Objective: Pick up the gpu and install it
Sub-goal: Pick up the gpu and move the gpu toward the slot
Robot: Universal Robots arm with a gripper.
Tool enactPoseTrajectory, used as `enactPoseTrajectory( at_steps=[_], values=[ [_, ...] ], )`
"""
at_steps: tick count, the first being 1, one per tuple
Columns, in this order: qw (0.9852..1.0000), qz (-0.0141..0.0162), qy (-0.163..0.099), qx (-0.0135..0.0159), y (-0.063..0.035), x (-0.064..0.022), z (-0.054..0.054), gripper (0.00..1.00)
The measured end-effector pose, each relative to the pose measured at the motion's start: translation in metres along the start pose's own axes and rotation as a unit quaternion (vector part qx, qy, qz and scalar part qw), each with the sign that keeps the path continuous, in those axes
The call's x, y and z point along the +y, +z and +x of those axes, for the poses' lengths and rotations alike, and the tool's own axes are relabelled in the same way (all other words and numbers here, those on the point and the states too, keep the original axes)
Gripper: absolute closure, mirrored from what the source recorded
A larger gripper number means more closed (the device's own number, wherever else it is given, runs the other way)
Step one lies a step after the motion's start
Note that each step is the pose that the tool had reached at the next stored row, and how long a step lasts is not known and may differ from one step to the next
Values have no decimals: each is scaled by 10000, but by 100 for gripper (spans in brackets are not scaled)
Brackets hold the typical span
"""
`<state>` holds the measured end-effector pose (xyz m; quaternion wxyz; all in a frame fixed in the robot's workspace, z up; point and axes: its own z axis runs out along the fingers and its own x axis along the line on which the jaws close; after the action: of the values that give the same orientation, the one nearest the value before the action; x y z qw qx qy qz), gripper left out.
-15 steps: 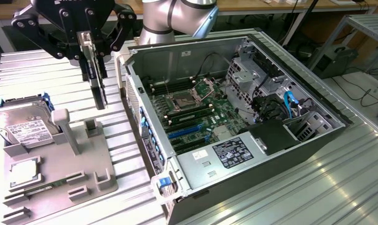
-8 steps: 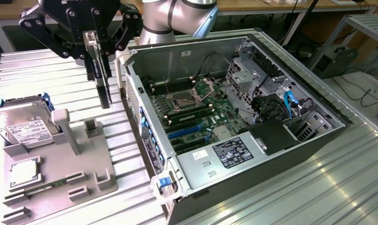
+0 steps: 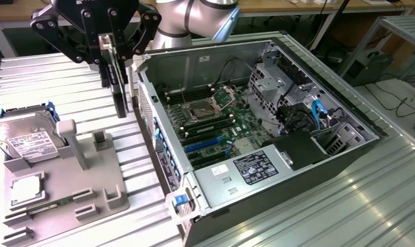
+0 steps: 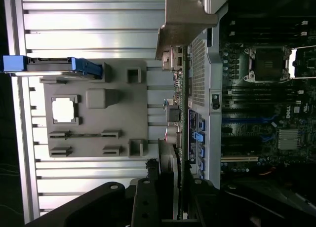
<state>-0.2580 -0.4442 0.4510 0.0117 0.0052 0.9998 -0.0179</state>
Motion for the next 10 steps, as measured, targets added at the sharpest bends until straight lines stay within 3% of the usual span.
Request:
enactPoseTrajectory(
  at_steps=[10],
  values=[
    [10000, 0, 0, 0, 3, 1, -122, 72]
  ],
)
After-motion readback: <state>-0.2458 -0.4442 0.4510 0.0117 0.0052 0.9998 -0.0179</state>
